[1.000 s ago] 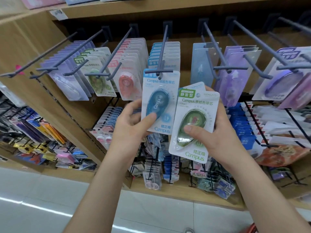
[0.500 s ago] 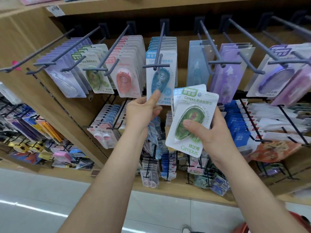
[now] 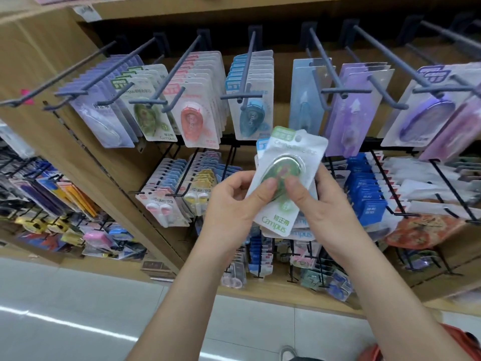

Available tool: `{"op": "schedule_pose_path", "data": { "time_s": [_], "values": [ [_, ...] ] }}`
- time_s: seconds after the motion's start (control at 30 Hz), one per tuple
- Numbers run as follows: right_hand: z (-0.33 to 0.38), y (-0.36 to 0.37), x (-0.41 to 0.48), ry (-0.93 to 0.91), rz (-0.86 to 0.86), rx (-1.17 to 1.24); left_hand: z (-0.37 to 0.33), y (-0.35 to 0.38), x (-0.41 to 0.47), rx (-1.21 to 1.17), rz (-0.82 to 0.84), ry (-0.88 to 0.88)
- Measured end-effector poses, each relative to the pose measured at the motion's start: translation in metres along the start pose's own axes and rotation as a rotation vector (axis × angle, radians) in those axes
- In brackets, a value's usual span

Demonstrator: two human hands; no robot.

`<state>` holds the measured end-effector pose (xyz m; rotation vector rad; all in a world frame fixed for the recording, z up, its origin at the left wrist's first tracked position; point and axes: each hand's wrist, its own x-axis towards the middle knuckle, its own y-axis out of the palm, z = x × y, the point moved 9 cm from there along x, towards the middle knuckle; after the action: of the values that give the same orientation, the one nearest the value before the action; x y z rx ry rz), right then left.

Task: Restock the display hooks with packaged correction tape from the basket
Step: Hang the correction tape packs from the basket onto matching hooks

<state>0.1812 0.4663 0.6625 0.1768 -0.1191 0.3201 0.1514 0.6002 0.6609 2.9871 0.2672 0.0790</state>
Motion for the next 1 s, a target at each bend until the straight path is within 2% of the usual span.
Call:
{"op": "schedule_pose_path", "data": {
  "time_s": [0.2,0.27,0.37,0.57,0.8,0.93,1.0],
  "values": [
    [0.009,-0.004,-0.005,-0.043,0.075,-0.022,0.003,-0.017,-0.005,-0.191,-0.157,-0.003],
    [0.006,-0.011,-0.006,-0.034,0.040,-0.049,-0.003,-0.025,-0.007,-0.165,-0.181,0.069],
    [0.003,-0.021,-0.006,-0.033,-0.039,-0.104,-0.018,-0.033,-0.010,0.002,-0.206,0.210],
    [0.001,-0.023,-0.008,-0.023,-0.090,-0.074,-0.006,-0.040,-0.014,0.016,-0.278,0.126],
    [-0.001,-0.041,-0.015,-0.029,-0.196,-0.058,-0.004,-0.019,-0.008,-0.047,-0.093,0.086],
    [0.004,-0.034,-0.016,-0.055,-0.108,-0.091,-0.007,-0.010,-0.004,-0.047,-0.032,0.097],
    [0.010,-0.027,-0.016,-0.079,-0.047,-0.105,-0.008,-0.013,-0.003,-0.042,-0.066,0.105]
  ]
}}
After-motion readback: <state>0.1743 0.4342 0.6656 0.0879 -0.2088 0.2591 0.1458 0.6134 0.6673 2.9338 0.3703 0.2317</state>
